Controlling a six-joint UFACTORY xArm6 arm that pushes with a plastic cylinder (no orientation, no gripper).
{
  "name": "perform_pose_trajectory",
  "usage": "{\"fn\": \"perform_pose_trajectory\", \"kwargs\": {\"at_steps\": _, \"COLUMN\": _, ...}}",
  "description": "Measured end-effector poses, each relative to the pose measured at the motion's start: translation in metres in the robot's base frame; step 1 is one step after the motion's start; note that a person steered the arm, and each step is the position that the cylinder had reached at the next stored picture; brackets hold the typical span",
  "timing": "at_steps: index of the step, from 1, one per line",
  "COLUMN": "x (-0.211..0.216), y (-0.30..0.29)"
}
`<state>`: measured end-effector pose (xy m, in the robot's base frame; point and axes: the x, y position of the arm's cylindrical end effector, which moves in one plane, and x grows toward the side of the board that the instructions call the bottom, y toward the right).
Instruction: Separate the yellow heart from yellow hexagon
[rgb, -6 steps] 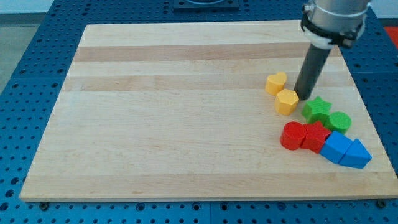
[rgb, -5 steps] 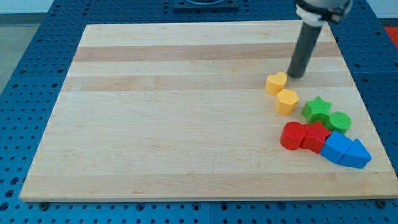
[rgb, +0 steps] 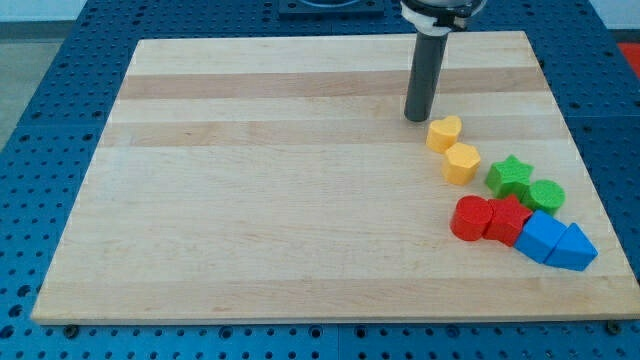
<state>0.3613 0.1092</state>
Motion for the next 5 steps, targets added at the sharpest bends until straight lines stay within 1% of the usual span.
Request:
{"fn": "perform_pose_trajectory", "kwargs": {"at_steps": 1, "x": -0.022, "y": 0.008}}
{"fn": "perform_pose_trajectory", "kwargs": {"at_steps": 2, "x": -0.02, "y": 0.053}}
{"fn": "perform_pose_trajectory", "kwargs": {"at_steps": 3, "x": -0.01, "y": 0.061}}
{"fn": "perform_pose_trajectory", "kwargs": {"at_steps": 4, "x": 0.029, "y": 0.063}}
{"fn": "perform_pose_trajectory", "kwargs": {"at_steps": 5, "x": 0.037, "y": 0.054}}
